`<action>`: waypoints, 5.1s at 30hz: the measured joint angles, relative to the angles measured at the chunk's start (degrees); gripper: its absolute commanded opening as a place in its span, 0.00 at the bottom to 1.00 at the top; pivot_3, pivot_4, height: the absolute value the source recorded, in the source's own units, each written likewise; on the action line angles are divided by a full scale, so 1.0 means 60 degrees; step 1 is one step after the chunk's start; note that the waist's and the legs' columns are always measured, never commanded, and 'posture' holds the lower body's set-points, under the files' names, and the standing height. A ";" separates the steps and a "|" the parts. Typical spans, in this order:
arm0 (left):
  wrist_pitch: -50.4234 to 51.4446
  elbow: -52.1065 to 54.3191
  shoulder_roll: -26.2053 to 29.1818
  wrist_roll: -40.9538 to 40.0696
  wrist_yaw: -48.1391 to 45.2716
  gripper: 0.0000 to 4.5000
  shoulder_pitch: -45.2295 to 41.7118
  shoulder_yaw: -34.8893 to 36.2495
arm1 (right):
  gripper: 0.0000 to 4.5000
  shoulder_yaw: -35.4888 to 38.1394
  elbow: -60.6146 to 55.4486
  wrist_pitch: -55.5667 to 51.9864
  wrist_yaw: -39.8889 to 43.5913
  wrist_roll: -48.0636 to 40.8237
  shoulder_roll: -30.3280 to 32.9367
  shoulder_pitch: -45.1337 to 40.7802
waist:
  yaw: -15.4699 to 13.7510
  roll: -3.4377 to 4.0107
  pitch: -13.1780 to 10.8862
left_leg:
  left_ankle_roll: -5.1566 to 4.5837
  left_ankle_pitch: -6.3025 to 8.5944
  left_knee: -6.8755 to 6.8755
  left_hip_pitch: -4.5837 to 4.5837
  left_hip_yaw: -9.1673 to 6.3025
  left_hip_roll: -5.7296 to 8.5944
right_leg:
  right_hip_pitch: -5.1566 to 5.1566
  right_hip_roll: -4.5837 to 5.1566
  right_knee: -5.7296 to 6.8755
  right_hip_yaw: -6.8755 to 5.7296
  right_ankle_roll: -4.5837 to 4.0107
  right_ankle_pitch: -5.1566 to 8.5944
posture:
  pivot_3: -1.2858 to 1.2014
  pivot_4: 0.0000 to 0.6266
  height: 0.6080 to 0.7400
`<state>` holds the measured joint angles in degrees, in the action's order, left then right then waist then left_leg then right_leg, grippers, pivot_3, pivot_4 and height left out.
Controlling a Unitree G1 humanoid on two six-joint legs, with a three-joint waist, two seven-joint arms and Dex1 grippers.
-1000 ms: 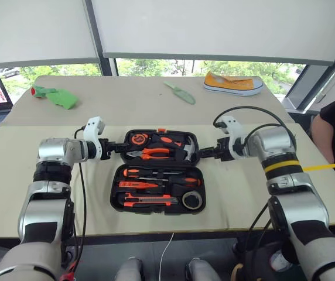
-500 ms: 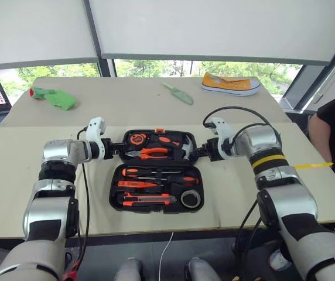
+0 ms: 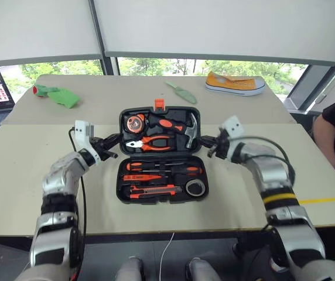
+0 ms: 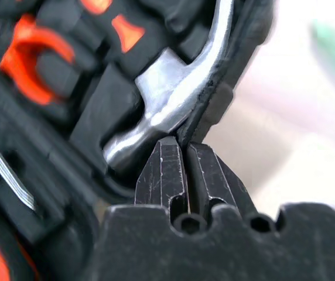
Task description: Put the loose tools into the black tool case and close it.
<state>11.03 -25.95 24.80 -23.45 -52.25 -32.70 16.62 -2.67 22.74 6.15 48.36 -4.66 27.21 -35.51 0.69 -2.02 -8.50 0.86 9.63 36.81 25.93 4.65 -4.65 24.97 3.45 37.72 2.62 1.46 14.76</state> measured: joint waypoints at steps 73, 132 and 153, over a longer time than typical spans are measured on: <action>0.4034 0.3298 0.1170 -0.1071 -0.2620 0.00 -0.0681 -0.2300 | 0.00 -0.0118 -0.3166 0.0040 0.1216 -0.2077 0.1409 0.3847 | -0.0212 -0.0085 -0.0017 | -0.0027 -0.0023 0.0033 -0.0118 -0.0003 -0.0012 | -0.0161 -0.0020 -0.0078 0.0010 0.0028 -0.0041 | 0.52 0.24 1.00; 0.1687 0.2320 0.0261 0.1887 -0.1536 0.00 -0.0037 -0.4520 | 0.00 -0.1592 -0.2506 -0.0536 0.1656 -0.0975 -0.0949 0.2427 | 0.0248 0.0075 0.0156 | -0.0006 0.0039 -0.0103 -0.0459 0.0020 -0.0001 | -0.0417 -0.0015 -0.0105 0.0053 0.0028 0.0072 | 0.52 0.24 1.00; 0.1462 0.2507 0.0320 0.1866 -0.1829 0.00 0.0196 -0.4467 | 0.00 -0.1340 -0.3665 -0.1607 0.1702 -0.1430 -0.0176 0.3270 | 0.0220 0.0083 0.0190 | -0.0014 0.0044 -0.0161 -0.0475 0.0019 0.0005 | -0.0421 -0.0008 -0.0133 0.0053 -0.0025 0.0144 | 0.52 0.24 1.00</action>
<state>19.80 -10.91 26.72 -12.25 -63.23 -31.53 -10.18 -10.71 0.75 -3.49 58.57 -13.24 26.16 -15.89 2.01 -1.52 -7.36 0.78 9.89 35.84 23.08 4.77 -4.62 22.44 3.40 36.92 2.94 1.31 15.62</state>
